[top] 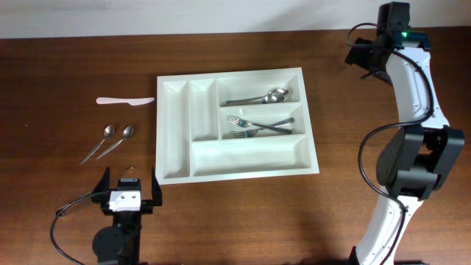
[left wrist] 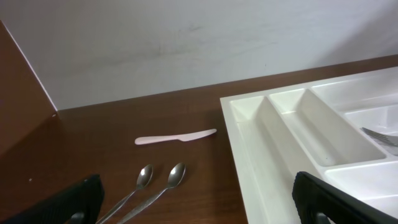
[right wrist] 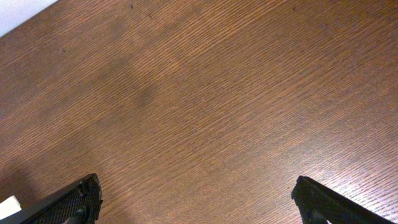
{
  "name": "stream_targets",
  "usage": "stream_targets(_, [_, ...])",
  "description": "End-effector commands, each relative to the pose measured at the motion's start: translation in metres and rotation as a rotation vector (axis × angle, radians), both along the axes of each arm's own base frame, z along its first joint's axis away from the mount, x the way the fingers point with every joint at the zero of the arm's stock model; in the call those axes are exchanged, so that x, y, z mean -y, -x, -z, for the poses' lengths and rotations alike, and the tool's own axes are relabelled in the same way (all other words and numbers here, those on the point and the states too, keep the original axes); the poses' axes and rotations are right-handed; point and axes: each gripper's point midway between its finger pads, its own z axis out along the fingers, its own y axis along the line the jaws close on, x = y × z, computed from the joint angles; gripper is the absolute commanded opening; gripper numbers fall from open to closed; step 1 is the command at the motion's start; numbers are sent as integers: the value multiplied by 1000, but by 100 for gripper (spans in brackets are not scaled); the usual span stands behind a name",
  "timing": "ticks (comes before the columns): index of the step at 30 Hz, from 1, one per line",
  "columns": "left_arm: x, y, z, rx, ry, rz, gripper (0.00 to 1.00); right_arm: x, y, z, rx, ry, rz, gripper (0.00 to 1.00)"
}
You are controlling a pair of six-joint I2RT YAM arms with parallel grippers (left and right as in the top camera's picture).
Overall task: Pack container
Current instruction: 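Move the left gripper over the two spoons left of the tray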
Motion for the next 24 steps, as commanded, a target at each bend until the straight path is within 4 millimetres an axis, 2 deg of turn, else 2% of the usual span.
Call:
stream_targets(1, [-3, 0, 1, 2, 9, -15, 99, 0, -3, 3, 3, -13, 14, 99])
stream_targets(3, [-6, 0, -1, 11, 5, -34, 99, 0, -3, 3, 3, -13, 14, 99])
stream_targets(4, [-6, 0, -9, 42, 10, -31, 99, 0, -3, 3, 3, -13, 14, 99])
stream_targets(9, [-4, 4, -60, 234, 71, -20, 99, 0, -3, 3, 3, -13, 14, 99])
stream_targets(12, [-4, 9, -85, 268, 68, -19, 99, 0, -3, 3, 3, -13, 15, 99])
stream_targets(18, [-5, 7, -125, 173, 75, -28, 99, 0, -3, 3, 3, -13, 14, 99])
stream_targets(21, [-7, -8, -142, 83, 83, -34, 99, 0, -3, 3, 3, -13, 14, 99])
stream_targets(24, [-9, -31, -149, -48, 93, -40, 99, 0, -3, 3, 3, -13, 14, 99])
